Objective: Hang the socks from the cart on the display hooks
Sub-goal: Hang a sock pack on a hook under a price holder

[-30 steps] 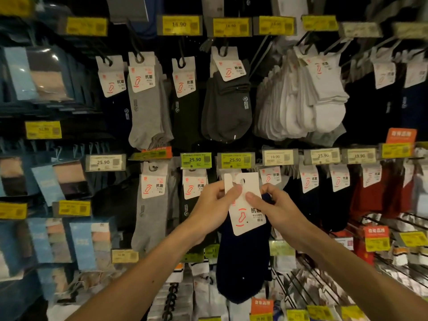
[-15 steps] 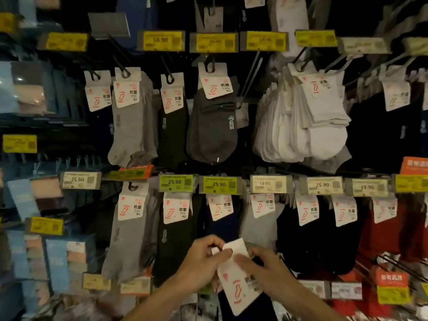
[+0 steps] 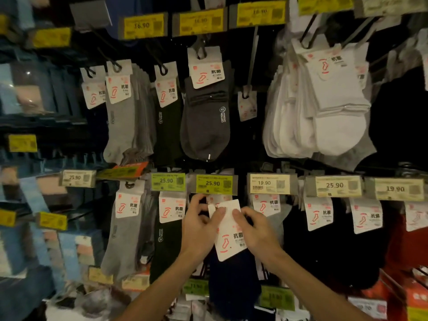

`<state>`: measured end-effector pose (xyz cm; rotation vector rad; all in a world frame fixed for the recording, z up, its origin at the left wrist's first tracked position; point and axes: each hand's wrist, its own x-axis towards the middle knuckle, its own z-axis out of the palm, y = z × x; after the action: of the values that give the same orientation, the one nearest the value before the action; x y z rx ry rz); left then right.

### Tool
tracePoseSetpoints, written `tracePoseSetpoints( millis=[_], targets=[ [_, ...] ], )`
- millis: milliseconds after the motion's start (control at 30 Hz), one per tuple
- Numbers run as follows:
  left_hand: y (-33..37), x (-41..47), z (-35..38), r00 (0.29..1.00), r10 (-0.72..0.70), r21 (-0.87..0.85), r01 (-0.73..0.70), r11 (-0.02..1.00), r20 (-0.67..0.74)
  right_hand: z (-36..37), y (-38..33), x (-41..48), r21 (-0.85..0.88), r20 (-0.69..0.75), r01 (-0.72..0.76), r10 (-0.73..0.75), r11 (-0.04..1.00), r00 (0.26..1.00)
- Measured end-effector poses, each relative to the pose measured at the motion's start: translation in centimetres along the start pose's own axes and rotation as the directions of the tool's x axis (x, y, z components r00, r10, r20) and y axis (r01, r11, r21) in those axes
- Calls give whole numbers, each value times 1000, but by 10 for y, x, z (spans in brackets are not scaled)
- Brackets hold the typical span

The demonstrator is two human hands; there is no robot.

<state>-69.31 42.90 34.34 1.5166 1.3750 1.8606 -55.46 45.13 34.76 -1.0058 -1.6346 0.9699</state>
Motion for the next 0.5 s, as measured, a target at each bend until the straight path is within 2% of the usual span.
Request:
tracePoseSetpoints(
  millis=[100,200,367,500],
  targets=[
    [3,5,0,976,214,97,-209,973,-40,7,-3,10,59,-31,34,-32,998,999],
    [5,15,-1,943,328,153,-316,936,-60,12,-5,18,79,-75,74,-68,994,995],
    [1,35,-3,920,385,213,-364,907,-68,23,-11,30,89,-115,96,-85,991,990],
    [-6,45,0,925,377,256,-354,900,-48,27,-11,38,81,-166,90,-76,993,983]
  ],
)
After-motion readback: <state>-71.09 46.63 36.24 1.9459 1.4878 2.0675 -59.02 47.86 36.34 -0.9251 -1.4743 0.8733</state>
